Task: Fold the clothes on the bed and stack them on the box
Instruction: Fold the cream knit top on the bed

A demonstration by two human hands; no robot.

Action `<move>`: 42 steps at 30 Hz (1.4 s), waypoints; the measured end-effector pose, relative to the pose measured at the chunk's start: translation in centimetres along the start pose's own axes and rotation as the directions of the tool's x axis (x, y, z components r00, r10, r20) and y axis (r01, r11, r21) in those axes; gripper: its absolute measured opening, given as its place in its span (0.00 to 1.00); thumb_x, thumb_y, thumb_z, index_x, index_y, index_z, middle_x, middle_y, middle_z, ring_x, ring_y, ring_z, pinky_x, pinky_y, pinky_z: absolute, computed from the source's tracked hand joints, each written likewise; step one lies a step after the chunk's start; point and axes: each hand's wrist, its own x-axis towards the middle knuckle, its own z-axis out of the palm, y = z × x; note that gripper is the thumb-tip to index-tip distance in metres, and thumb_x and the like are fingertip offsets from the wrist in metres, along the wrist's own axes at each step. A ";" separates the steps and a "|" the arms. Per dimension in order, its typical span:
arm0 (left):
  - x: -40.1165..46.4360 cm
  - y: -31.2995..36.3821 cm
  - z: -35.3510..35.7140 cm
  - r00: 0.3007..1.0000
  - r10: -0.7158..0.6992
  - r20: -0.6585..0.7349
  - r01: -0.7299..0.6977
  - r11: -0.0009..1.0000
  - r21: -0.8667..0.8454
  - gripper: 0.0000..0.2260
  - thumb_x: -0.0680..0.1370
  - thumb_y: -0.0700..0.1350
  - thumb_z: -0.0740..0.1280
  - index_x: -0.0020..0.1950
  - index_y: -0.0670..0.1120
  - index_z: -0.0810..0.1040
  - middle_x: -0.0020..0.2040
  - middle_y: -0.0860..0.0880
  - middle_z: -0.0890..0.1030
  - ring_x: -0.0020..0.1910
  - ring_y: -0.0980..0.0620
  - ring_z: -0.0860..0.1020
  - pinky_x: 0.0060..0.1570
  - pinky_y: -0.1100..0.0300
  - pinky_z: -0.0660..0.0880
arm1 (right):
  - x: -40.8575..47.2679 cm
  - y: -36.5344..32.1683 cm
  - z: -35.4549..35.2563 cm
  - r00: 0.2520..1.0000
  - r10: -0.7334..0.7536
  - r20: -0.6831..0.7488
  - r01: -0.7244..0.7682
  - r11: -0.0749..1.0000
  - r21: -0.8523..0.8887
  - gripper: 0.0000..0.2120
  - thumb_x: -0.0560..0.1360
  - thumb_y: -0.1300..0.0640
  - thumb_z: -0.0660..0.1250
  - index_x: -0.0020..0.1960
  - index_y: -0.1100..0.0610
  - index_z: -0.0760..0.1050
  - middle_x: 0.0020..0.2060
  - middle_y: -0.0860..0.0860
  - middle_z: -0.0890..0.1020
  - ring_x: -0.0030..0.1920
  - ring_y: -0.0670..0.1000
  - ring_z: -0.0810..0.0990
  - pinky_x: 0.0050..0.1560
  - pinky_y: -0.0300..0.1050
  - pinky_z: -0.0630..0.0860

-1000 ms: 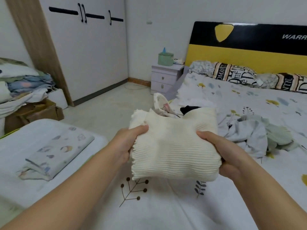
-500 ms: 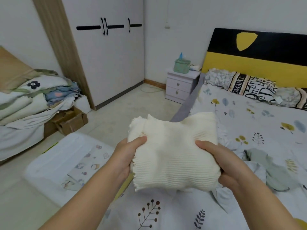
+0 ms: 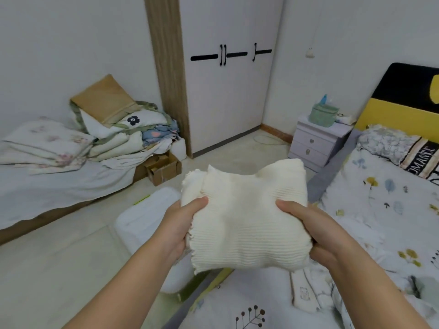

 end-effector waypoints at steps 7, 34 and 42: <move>3.0 4.2 -8.1 0.997 0.015 -0.077 -0.016 1.000 -0.015 0.08 0.75 0.41 0.68 0.53 0.42 0.78 0.39 0.46 0.85 0.37 0.49 0.83 0.32 0.61 0.76 | 4.3 0.6 8.9 0.995 0.030 0.093 -0.026 0.999 -0.045 0.16 0.67 0.58 0.70 0.54 0.60 0.79 0.45 0.56 0.85 0.42 0.52 0.85 0.40 0.43 0.79; 26.6 13.3 -31.2 0.974 -0.032 -0.224 0.026 0.999 -0.030 0.13 0.73 0.44 0.71 0.56 0.45 0.78 0.50 0.42 0.83 0.47 0.41 0.81 0.42 0.54 0.77 | 30.9 4.8 33.2 0.958 0.157 0.238 -0.119 0.979 -0.166 0.23 0.65 0.58 0.73 0.60 0.59 0.76 0.50 0.56 0.84 0.48 0.55 0.84 0.43 0.47 0.80; 37.2 12.6 -34.5 0.946 -0.097 -0.308 0.081 0.995 -0.064 0.16 0.70 0.45 0.73 0.55 0.43 0.77 0.44 0.40 0.79 0.43 0.42 0.74 0.44 0.50 0.70 | 43.3 7.2 36.0 0.937 0.247 0.249 -0.201 0.960 -0.196 0.14 0.70 0.60 0.68 0.55 0.59 0.77 0.47 0.57 0.85 0.43 0.53 0.85 0.41 0.45 0.81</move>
